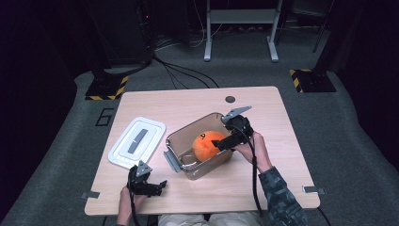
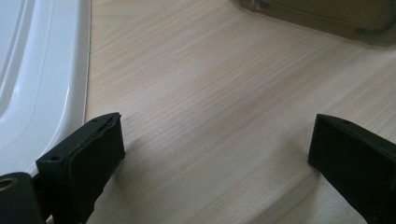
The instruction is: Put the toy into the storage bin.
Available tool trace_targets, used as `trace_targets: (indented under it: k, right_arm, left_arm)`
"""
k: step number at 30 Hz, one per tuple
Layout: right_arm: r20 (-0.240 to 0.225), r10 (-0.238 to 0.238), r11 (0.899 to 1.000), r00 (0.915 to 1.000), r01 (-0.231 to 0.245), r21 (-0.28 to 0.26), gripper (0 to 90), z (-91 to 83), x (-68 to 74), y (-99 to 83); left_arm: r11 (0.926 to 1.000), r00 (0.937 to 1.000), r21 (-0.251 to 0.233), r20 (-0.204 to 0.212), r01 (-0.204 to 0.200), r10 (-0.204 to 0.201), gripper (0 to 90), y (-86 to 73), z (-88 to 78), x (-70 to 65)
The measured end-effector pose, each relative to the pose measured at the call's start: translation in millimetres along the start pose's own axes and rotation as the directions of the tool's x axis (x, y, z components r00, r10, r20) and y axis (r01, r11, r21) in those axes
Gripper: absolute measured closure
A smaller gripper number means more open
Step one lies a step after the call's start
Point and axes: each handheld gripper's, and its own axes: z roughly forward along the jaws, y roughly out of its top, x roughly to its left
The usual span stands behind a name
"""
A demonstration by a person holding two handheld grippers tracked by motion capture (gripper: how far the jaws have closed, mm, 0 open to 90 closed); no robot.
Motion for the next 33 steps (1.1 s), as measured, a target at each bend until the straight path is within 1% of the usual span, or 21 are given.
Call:
trace_targets:
  k: [2, 4, 8, 11, 13, 17, 21, 23, 24, 25, 28, 29, 30, 31, 33]
  right_arm:
    - [0.002, 0.002, 1.000, 1.0000, -0.002, -0.016, 0.3, -7.4, -1.0, -6.8]
    - [0.024, 0.004, 1.000, 0.9997, -0.003, -0.028, 0.0, -15.2, -1.3, -14.5]
    - [0.050, 0.018, 0.998, 0.9986, -0.014, -0.067, 0.0, -32.2, -3.6, -30.0]
    - [0.043, 0.023, 0.995, 0.9988, -0.019, -0.097, 0.0, -43.8, -7.3, -43.7]
    - [0.047, 0.039, 0.993, 0.9981, -0.034, -0.112, 0.0, -50.2, -10.9, -54.0]
    - [0.072, 0.085, 0.989, 0.9938, -0.075, -0.131, 0.0, -59.1, -21.3, -77.5]
    - [0.075, 0.127, 0.981, 0.9890, -0.114, -0.154, 0.0, -61.5, -31.6, -98.2]
    - [0.105, 0.133, 0.981, 0.9855, -0.116, -0.155, 0.0, -60.8, -34.8, -109.2]
    - [0.112, 0.133, 0.981, 0.9848, -0.114, -0.156, 0.0, -60.5, -35.5, -111.5]
    - [0.124, 0.141, 0.981, 0.9822, -0.121, -0.152, 0.0, -58.8, -37.6, -118.4]
    - [0.164, 0.149, 0.983, 0.9752, -0.128, -0.133, 0.0, -53.8, -41.1, -130.7]
    - [0.176, 0.159, 0.982, 0.9715, -0.137, -0.128, 0.0, -50.8, -43.3, -136.6]
    - [0.183, 0.164, 0.982, 0.9693, -0.143, -0.121, 0.0, -49.1, -44.7, -140.4]
    - [0.190, 0.173, 0.981, 0.9665, -0.153, -0.119, 0.0, -46.1, -46.9, -145.7]
    - [0.201, 0.194, 0.978, 0.9602, -0.174, -0.114, 0.0, -39.5, -51.7, -157.5]
  left_arm:
    - [1.0000, 1.0000, 0.002, 0.000, -0.003, 0.003, 3.3, 0.0, -0.1, 0.2]
    - [1.0000, 1.0000, 0.000, 0.000, 0.000, 0.000, 3.2, 0.0, 0.0, 0.0]
    - [1.0000, 1.0000, 0.000, 0.000, 0.001, -0.001, 3.3, 0.0, 0.0, -0.1]
    - [1.0000, 1.0000, 0.001, 0.000, 0.000, 0.000, 3.2, 0.0, -0.1, 0.0]
    - [1.0000, 1.0000, 0.000, -0.001, 0.000, 0.000, 3.2, 0.0, 0.0, 0.0]
    - [1.0000, 1.0000, 0.000, -0.001, -0.001, 0.001, 3.3, 0.0, 0.0, 0.0]
    - [1.0000, 1.0000, 0.004, -0.001, -0.005, 0.005, 3.3, 0.0, -0.2, 0.3]
    - [1.0000, 1.0000, 0.004, -0.001, -0.006, 0.006, 3.2, 0.0, -0.2, 0.3]
    - [0.9999, 1.0000, 0.013, 0.004, -0.007, 0.007, 3.3, 0.4, -1.0, 0.6]
    - [0.9999, 1.0000, 0.011, 0.003, -0.007, 0.007, 3.3, 0.3, -0.8, 0.5]
    - [0.9998, 0.9999, 0.015, 0.004, -0.011, 0.011, 3.2, 0.4, -1.1, 0.8]
    - [0.9998, 0.9999, 0.015, 0.003, -0.010, 0.010, 3.2, 0.4, -1.0, 0.7]
    - [0.9999, 1.0000, 0.010, 0.002, -0.004, 0.004, 3.3, 0.3, -0.8, 0.3]
    - [0.9998, 0.9999, 0.015, 0.003, -0.011, 0.011, 3.3, 0.4, -1.1, 0.7]
    - [1.0000, 1.0000, 0.009, 0.002, -0.003, 0.003, 3.3, 0.3, -0.7, 0.2]
